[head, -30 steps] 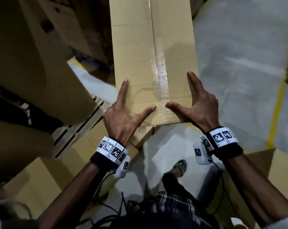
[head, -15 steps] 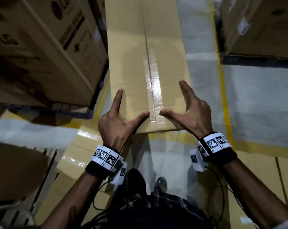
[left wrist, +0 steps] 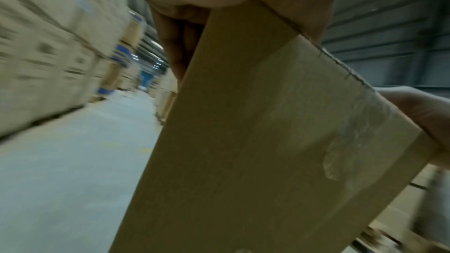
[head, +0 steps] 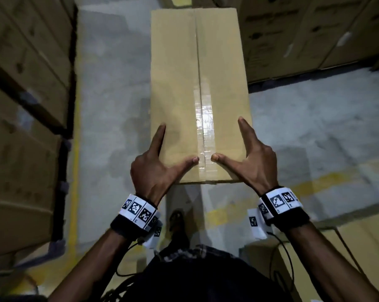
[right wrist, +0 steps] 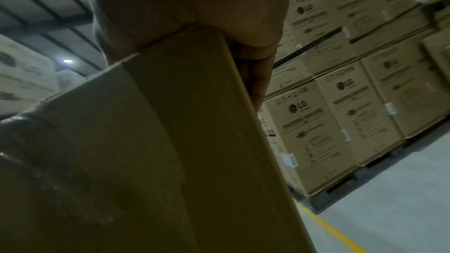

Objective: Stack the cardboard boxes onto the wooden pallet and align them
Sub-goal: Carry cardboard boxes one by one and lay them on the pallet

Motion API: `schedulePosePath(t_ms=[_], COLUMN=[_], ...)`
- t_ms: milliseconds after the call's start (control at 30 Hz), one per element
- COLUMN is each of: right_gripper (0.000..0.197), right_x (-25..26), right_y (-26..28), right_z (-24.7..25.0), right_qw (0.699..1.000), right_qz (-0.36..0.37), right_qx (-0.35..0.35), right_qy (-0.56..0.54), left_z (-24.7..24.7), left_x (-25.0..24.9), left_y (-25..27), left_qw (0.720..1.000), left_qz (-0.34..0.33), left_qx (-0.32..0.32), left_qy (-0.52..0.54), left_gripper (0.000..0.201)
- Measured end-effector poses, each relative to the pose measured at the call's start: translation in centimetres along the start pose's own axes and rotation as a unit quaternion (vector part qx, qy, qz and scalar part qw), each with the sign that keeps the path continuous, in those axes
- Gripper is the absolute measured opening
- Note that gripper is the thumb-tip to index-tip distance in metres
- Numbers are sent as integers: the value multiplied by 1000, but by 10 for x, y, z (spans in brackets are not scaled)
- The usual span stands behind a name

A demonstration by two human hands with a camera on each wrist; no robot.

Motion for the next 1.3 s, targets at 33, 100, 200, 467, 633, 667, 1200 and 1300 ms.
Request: schedulePosePath(t_ms=[33, 100, 200, 467, 633, 667, 1200, 1300], right_gripper=[117, 116, 116, 123, 121, 121, 119, 121], right_x=[2, 4, -3, -67, -125, -136, -303, -324], right_y=[-17, -49, -88, -175, -228, -239, -296, -290], right_z=[4, 12, 29, 90, 140, 151, 360, 391], right_qw=[1000, 998, 993, 959, 928, 921, 761, 711], right_qz=[-14, -44, -85, -216, -269, -277, -469, -500], right_qx=[-14, -40, -84, -185, -256, -270, -446, -494], right_qy=[2, 1, -2, -19, -35, -44, -45, -25], left_z=[-5, -19, -45, -153, -232, -246, -464, -498], left_x=[-3, -12, -32, -130, -218, -237, -568, -627], left_y=[-27, -81, -149, -283, -343, -354, -421, -410], left_qw=[1000, 997, 991, 953, 925, 919, 771, 720], left_qz=[-22, -72, -124, -260, -328, -340, -524, -563], left_qx=[9, 31, 60, 145, 169, 171, 286, 317], left_qy=[-1, -2, 3, 63, 91, 98, 223, 254], left_gripper=[119, 120, 119, 121, 121, 121, 120, 121])
Point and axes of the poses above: each hand's wrist, its own y-axis away from the middle knuckle, its own z-axis out of the back of the hand, x = y × z, the point moved 8 cm from there along -y, towards the middle knuckle, and after that the axes turned 15 degrees about -z, right-handed, at the moved point
